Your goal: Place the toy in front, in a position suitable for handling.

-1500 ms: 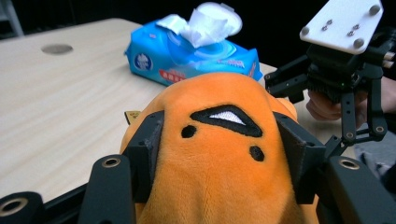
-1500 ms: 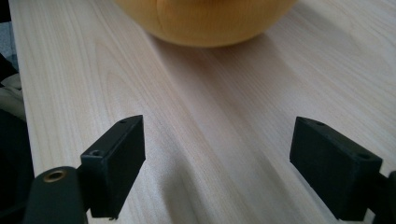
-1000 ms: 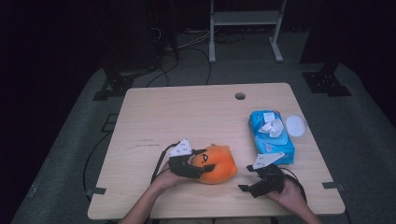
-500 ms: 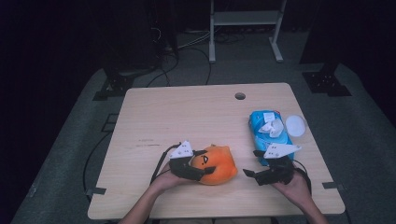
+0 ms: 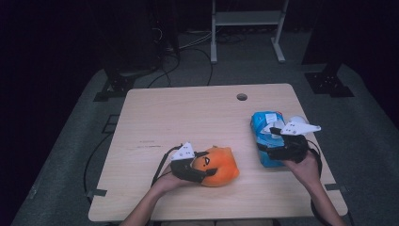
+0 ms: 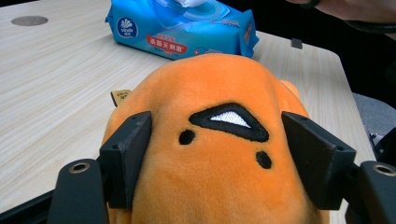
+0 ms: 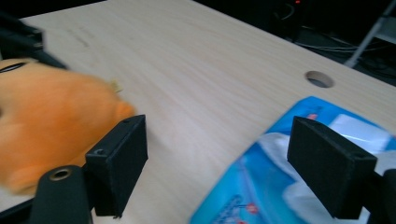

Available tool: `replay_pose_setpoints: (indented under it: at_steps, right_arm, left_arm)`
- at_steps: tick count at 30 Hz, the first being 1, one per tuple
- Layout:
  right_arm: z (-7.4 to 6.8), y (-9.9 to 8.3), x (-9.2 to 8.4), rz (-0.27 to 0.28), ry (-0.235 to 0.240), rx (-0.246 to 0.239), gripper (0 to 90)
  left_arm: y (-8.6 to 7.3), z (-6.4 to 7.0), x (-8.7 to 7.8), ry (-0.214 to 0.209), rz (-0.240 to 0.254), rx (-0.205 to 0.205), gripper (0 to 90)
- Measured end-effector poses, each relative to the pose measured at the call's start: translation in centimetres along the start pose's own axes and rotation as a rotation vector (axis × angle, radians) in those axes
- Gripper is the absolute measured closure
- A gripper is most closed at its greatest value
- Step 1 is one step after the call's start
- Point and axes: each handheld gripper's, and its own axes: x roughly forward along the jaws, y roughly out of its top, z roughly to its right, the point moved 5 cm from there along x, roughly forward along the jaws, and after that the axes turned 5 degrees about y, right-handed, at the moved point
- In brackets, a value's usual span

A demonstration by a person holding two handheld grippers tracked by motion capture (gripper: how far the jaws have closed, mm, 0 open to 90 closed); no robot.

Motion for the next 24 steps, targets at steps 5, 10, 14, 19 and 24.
replay_pose_setpoints:
  at_steps: [5, 10, 14, 19, 24]
  right_arm:
    - [2.9, 0.0, -0.3, 0.012, -0.06, 0.047, 19.7]
    - [4.8, -1.0, 0.2, -0.014, -0.09, 0.096, 20.4]
    - [5.7, -2.1, 0.8, -0.017, -0.113, 0.129, 26.6]
    - [6.1, -3.3, 1.6, -0.047, -0.151, 0.158, 40.1]
    - [6.4, -3.5, 1.6, -0.038, -0.184, 0.189, 53.7]
  left_arm:
    - [0.0, 0.0, 0.0, 0.001, 0.002, -0.001, 27.0]
    - [-0.1, 0.0, 0.1, 0.001, 0.008, -0.004, 26.7]
    - [-0.1, 0.0, 0.1, 0.001, 0.008, -0.005, 26.5]
    - [-0.1, 0.0, 0.1, 0.001, 0.01, -0.004, 26.4]
    - [-0.1, 0.0, 0.1, 0.001, 0.011, -0.004, 26.4]
